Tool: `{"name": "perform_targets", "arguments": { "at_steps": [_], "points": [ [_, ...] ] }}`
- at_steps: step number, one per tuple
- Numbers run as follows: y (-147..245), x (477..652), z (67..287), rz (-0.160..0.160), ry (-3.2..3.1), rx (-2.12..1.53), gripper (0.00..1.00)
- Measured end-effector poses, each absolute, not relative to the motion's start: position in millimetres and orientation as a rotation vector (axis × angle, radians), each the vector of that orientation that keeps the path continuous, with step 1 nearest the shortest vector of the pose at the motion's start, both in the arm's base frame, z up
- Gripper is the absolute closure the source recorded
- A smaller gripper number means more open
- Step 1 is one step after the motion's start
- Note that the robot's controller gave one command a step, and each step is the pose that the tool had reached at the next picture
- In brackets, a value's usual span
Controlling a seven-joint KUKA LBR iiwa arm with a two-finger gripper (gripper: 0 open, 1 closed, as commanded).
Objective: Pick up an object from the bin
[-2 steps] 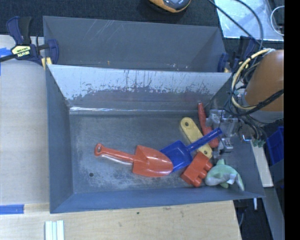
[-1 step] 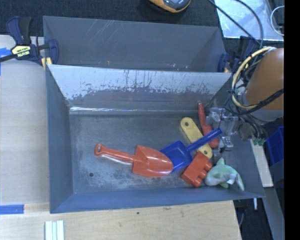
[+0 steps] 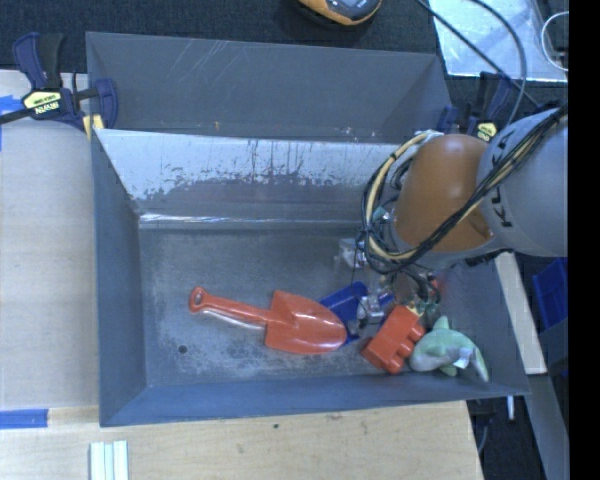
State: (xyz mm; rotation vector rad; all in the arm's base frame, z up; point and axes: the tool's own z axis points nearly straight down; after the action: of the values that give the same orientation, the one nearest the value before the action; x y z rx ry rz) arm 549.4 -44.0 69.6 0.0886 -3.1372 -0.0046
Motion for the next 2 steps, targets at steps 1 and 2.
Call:
{"name": "perform_targets", "arguments": {
  "at_steps": [1,2],
  "points": [
    [-70,553.4,152,0.006,-3.134,0.371,0.0],
    [3,531.7,98,-0.009,-3.136,-0.036,0.0]
  ]
}}
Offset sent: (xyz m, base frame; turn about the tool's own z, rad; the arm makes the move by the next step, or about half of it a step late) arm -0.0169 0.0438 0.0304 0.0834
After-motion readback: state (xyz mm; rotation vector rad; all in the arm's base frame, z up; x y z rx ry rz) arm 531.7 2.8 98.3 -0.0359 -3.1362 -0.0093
